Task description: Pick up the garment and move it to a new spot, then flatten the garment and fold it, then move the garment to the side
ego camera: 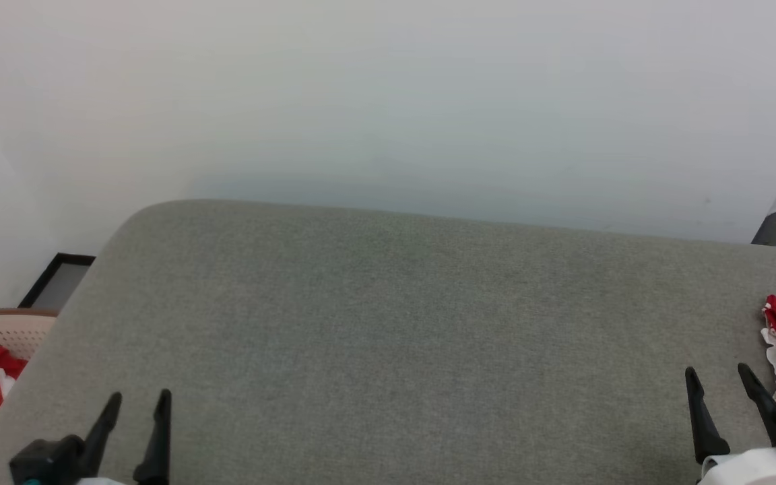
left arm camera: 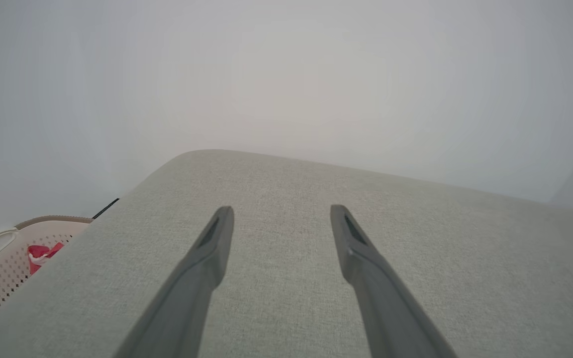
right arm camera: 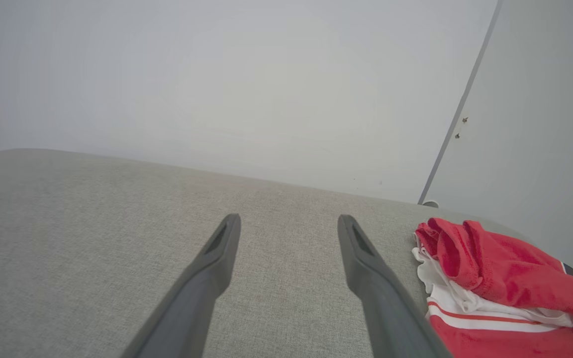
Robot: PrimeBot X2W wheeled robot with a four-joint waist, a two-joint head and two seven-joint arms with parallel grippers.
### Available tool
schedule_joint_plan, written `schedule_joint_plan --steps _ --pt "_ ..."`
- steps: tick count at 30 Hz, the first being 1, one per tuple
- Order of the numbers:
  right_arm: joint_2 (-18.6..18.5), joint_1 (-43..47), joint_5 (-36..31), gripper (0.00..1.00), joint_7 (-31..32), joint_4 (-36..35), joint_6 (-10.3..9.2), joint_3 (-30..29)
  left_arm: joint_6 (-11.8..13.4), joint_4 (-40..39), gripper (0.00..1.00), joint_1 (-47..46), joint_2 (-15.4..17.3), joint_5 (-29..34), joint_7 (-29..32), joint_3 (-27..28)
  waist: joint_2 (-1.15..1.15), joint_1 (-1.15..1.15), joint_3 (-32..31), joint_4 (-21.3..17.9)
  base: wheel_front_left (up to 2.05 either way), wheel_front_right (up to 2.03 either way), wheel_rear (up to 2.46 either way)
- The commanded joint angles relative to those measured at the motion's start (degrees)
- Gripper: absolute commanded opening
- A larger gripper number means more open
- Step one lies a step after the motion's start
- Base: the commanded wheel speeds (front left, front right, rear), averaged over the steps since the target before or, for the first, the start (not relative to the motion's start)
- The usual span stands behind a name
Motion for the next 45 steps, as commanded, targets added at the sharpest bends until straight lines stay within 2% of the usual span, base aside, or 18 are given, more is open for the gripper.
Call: schedule_joint_plan --steps 1,12,20,45 --pt "0.5 1.0 -0.3 1.00 0.0 -0.8 -0.07 -0.4 -0.3 0.3 1.00 0.4 0.3 -0.2 0.0 -0.5 0.00 0.00 -0.1 -0.2 0.00 0.00 0.00" --pt "4.0 5.9 -1.5 1.00 0.2 -6.1 -0.07 -2.6 -1.1 1.8 1.00 -1.0 2.1 -2.5 0.0 -3.6 0.00 0.00 0.0 -1.8 0.00 0.00 0.00" --pt "5.4 7.9 -2.0 1.00 0.8 -8.8 -0.07 -2.2 -1.0 1.2 1.00 -1.0 2.2 -2.8 0.0 -3.5 0.00 0.00 -0.2 -2.6 0.00 0.00 0.00" --pt "6.0 9.1 -1.7 1.00 2.0 -10.7 -0.08 -0.7 -1.1 0.0 1.00 -0.9 3.5 -7.4 0.0 -6.3 0.00 0.00 -0.4 -4.2 0.00 0.00 0.00"
